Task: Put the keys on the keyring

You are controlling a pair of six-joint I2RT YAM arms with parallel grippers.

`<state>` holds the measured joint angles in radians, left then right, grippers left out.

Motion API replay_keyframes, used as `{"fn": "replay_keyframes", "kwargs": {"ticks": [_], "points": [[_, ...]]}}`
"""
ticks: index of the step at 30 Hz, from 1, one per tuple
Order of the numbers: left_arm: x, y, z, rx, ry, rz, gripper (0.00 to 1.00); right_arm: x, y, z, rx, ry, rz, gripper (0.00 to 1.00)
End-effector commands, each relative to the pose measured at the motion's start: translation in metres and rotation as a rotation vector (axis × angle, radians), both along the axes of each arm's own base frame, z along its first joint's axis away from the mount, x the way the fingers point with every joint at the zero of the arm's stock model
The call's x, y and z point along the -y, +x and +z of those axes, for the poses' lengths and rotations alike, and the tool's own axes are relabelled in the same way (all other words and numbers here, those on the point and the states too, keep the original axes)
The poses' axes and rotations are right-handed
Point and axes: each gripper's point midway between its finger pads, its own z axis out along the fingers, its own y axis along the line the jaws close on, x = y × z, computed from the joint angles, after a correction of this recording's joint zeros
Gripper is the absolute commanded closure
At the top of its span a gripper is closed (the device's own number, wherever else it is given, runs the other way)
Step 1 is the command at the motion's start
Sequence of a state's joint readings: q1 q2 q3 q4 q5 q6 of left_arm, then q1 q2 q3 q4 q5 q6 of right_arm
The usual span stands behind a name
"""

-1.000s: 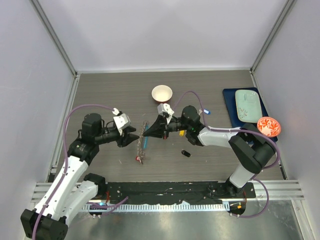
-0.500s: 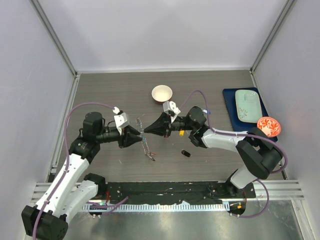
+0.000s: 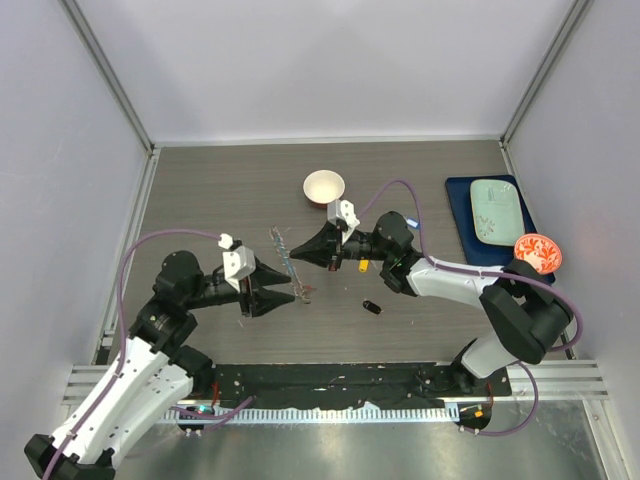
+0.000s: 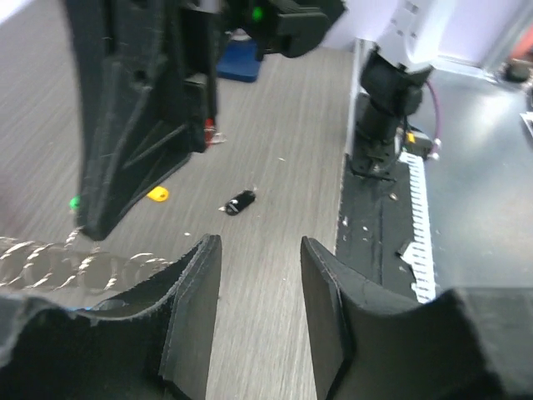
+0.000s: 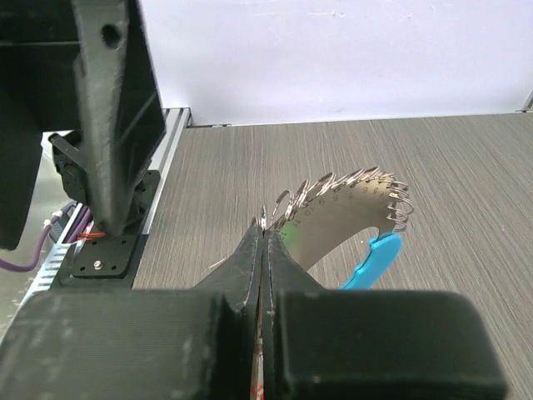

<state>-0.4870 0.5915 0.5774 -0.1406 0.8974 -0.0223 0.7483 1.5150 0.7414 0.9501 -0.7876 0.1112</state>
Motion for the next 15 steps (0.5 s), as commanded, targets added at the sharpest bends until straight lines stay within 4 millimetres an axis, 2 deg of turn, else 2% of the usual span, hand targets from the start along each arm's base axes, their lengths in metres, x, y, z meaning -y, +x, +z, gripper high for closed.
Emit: {"fn": "replay_keyframes", "kwargs": {"ticks": [1, 4, 5, 8, 15], "points": [[-0.012, 0.042, 0.018, 0.032, -0.067, 0.278, 0.51, 0.005, -0.006, 0.033, 0.111, 0.084, 0.014, 0.99], [-0.027, 0.059, 0.017, 0.064, -0.084, 0.42, 0.48, 0.007, -0.007, 0.034, 0.109, 0.08, 0.022, 0.99], [-0.029, 0.06, 0.019, 0.078, -0.089, 0.432, 0.48, 0.008, -0.009, 0.034, 0.102, 0.076, 0.024, 0.99], [-0.03, 0.057, 0.025, 0.11, -0.064, 0.417, 0.48, 0.012, -0.012, 0.036, 0.112, 0.065, 0.027, 0.99], [-0.025, 0.056, 0.022, 0.154, 0.023, 0.347, 0.5, 0.016, -0.023, 0.035, 0.185, 0.012, 0.077, 0.99]]}}
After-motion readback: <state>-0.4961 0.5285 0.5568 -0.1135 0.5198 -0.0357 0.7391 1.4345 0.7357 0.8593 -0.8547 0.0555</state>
